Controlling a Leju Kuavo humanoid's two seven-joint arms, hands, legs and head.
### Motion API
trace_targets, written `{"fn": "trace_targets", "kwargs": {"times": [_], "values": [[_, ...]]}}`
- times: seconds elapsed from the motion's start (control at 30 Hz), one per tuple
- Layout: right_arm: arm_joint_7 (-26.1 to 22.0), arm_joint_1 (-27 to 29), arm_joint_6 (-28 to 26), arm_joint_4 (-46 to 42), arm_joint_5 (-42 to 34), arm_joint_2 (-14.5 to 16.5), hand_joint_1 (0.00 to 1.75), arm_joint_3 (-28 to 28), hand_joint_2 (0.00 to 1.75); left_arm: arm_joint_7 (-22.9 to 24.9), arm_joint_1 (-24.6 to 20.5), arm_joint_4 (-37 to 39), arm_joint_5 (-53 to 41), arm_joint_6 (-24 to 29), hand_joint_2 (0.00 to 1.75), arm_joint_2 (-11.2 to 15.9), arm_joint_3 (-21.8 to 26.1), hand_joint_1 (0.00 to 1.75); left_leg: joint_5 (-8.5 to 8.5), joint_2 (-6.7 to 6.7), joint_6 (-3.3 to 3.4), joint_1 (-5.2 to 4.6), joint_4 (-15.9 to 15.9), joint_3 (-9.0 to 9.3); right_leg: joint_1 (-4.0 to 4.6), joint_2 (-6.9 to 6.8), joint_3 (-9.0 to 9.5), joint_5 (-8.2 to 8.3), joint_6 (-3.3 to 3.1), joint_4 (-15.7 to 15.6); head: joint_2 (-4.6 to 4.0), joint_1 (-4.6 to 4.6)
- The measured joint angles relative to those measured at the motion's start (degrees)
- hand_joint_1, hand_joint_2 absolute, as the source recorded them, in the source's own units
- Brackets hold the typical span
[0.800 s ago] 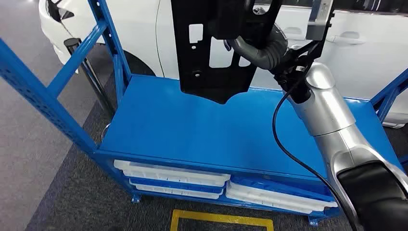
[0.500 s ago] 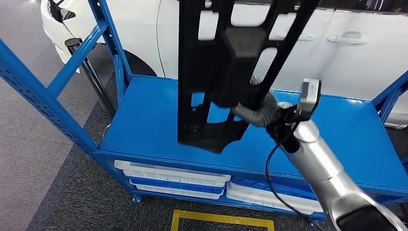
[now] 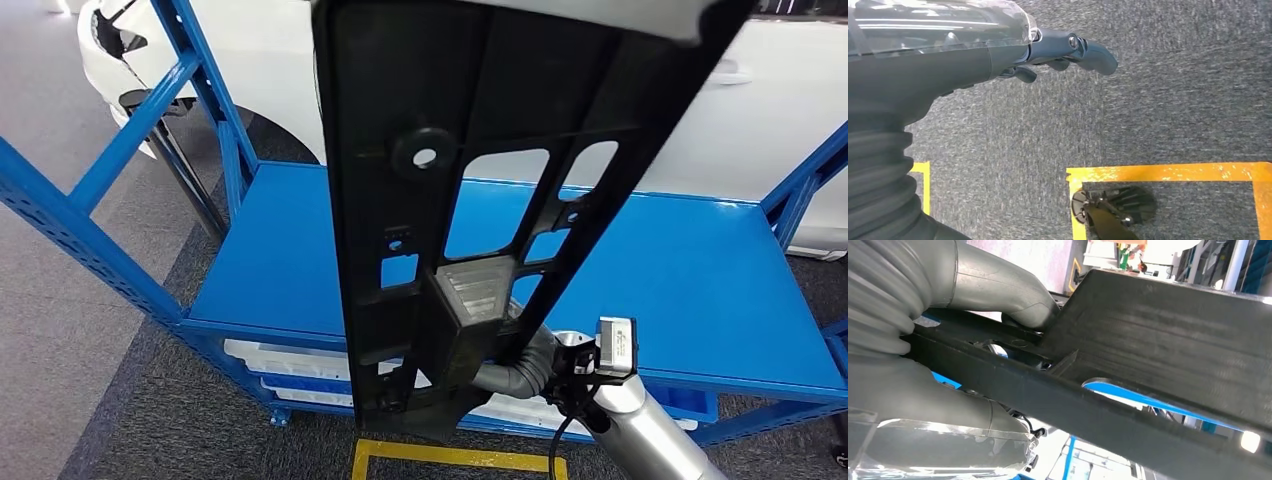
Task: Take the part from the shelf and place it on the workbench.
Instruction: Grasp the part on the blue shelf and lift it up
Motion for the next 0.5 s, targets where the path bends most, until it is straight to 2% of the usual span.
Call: {"fn": "trace_targets", "kwargs": {"times": [0.03, 0.1, 0.17, 0.23, 0.3, 0.33, 0.37, 0.4, 0.43, 0.5], "values": [[-0.07, 0.34, -0.15, -0.30, 0.10, -0.11, 1.50, 0.02, 1.75, 0.08, -0.07, 0.01, 0.15, -0.02, 1.75, 0.00, 0.00, 0.00, 0.20, -0.03, 0.26, -0.12, -1.42, 0.70, 0.07, 0.04, -0.06, -0.04, 0.28, 0.12, 0.00, 0.01], [-0.19, 1.13, -0.61, -0.96, 0.73, -0.29, 1.50, 0.07, 1.75, 0.26, -0.10, 0.01, 0.26, -0.04, 1.75, -0.01, 0.01, 0.00, 0.28, -0.08, 0.77, -0.24, -1.71, 0.79, 0.04, 0.07, -0.05, 0.07, 0.91, 0.03, 0.00, 0.01], [-0.39, 2.10, -1.20, -1.73, 1.71, -0.45, 1.50, 0.09, 1.75, 0.53, -0.14, 0.00, 0.47, -0.10, 1.75, 0.01, 0.03, 0.00, 0.69, -0.02, 1.42, -0.07, -2.21, 0.91, -0.15, 0.06, -0.34, -0.78, 1.55, 0.93, 0.00, 0.01], [-0.68, 3.34, -1.67, -2.44, 2.86, -0.64, 1.50, 0.09, 1.75, 1.04, -0.29, 0.00, 1.03, -0.51, 1.75, 0.04, 0.16, 0.00, 1.09, 0.11, 1.88, 0.12, -2.53, 0.90, -0.43, 0.04, -2.48, -4.08, 2.13, 5.96, 0.00, 0.01], [-1.04, 5.22, -2.01, -3.09, 4.12, -0.79, 1.50, 0.09, 1.75, 1.48, -0.30, 0.01, 1.65, -1.24, 1.75, 0.04, 0.44, 0.00, 1.30, 0.18, 1.99, 0.11, -2.41, 0.66, -0.67, 0.03, -5.71, -7.90, 2.59, 13.51, 0.00, 0.00], [-1.19, 6.31, -2.11, -3.36, 4.66, -0.87, 1.50, 0.09, 1.75, 1.57, -0.22, 0.01, 1.87, -1.56, 1.75, 0.04, 0.63, 0.00, 1.39, 0.20, 1.99, 0.11, -2.30, 0.52, -0.79, 0.02, -6.52, -8.62, 2.74, 15.69, -0.01, 0.00], [-1.30, 7.26, -2.15, -3.61, 5.02, -0.99, 1.50, 0.09, 1.75, 1.60, -0.14, 0.01, 2.01, -1.79, 1.75, 0.04, 0.82, 0.00, 1.40, 0.18, 1.97, 0.11, -2.19, 0.39, -0.91, 0.00, -6.25, -8.17, 2.82, 15.61, -0.02, 0.00], [-1.36, 7.95, -2.15, -3.83, 5.23, -1.13, 1.50, 0.08, 1.75, 1.61, -0.08, 0.02, 2.11, -1.95, 1.75, 0.04, 1.01, 0.00, 1.41, 0.17, 1.93, 0.12, -2.09, 0.30, -1.01, -0.03, -4.83, -6.73, 2.82, 13.23, -0.02, 0.00], [-1.38, 8.36, -2.07, -4.04, 5.35, -1.24, 1.50, 0.06, 1.75, 1.63, -0.07, 0.02, 2.14, -2.02, 1.75, 0.04, 1.15, 0.00, 1.42, 0.16, 1.83, 0.12, -2.00, 0.24, -1.09, -0.06, -2.51, -4.80, 2.76, 9.10, -0.01, 0.00], [-1.37, 8.58, -1.86, -4.40, 5.49, -1.36, 1.50, -0.05, 1.75, 1.64, -0.15, 0.01, 2.13, -2.07, 1.75, 0.04, 1.29, 0.00, 1.55, 0.16, 1.37, -0.04, -1.89, 0.13, -0.92, -0.02, 1.21, -2.22, 2.34, 2.02, 0.00, 0.00]]}}
